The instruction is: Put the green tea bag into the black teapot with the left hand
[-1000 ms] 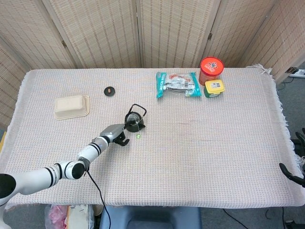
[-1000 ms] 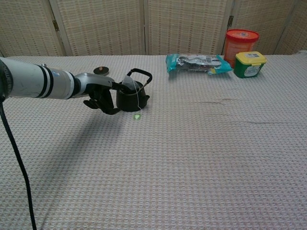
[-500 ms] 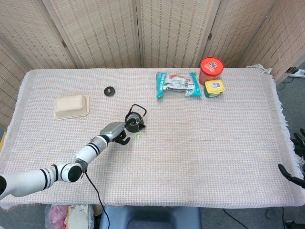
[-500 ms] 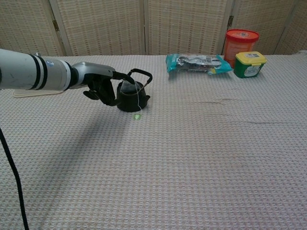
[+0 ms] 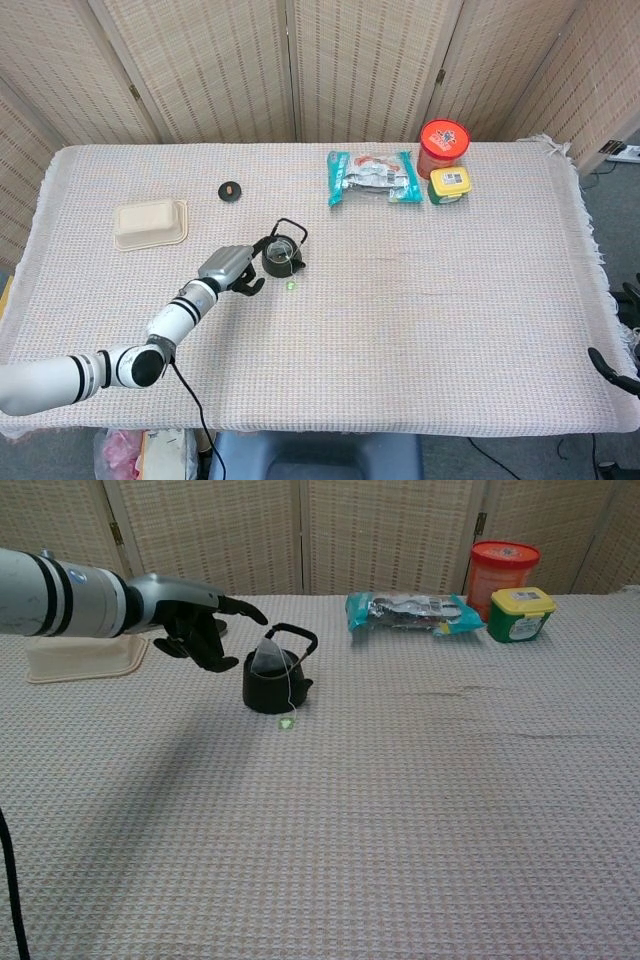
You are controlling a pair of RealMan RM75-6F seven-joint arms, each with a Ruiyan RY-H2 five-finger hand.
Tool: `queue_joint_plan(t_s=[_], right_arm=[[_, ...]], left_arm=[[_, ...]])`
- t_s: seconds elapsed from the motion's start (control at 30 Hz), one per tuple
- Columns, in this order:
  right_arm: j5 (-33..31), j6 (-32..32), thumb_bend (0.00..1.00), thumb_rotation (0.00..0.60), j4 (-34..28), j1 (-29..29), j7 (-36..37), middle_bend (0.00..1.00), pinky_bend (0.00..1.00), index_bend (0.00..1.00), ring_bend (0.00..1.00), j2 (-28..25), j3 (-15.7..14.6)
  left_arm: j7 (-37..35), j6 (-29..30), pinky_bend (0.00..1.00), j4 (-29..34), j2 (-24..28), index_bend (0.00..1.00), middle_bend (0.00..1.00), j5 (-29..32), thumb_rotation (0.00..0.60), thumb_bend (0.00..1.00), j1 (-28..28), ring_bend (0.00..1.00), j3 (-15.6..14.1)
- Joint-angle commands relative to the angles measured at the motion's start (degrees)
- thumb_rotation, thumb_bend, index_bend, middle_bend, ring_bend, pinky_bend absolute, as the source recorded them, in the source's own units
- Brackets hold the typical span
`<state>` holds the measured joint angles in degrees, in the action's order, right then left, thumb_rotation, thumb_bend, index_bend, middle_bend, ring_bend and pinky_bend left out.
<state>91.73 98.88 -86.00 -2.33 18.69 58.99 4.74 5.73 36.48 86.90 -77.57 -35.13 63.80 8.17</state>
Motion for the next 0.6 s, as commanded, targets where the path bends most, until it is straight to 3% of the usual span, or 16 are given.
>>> queue_joint_plan(t_s=[0.03,0.6], right_arm=[[-0.3,-0.1,0.19,0.600,-0.2,0.0,-0.4,0.00,0.00,0.00,0.00,0.1,0.2],[-1.0,-0.9,0.19,0.600,-0.8,0.4,-1.5,0.00,0.00,0.00,0.00,0.2,0.5]], left_arm=[[-1.0,-1.9,1.00,-2.6,-1.0,0.00,1.00,-0.3,0.600,0.51,0.2,1.00,0.4],[-6.4,-8.9,1.00,-10.9,-5.9,0.00,1.00,-6.3,0.600,0.51,-1.2,1.00,0.8]])
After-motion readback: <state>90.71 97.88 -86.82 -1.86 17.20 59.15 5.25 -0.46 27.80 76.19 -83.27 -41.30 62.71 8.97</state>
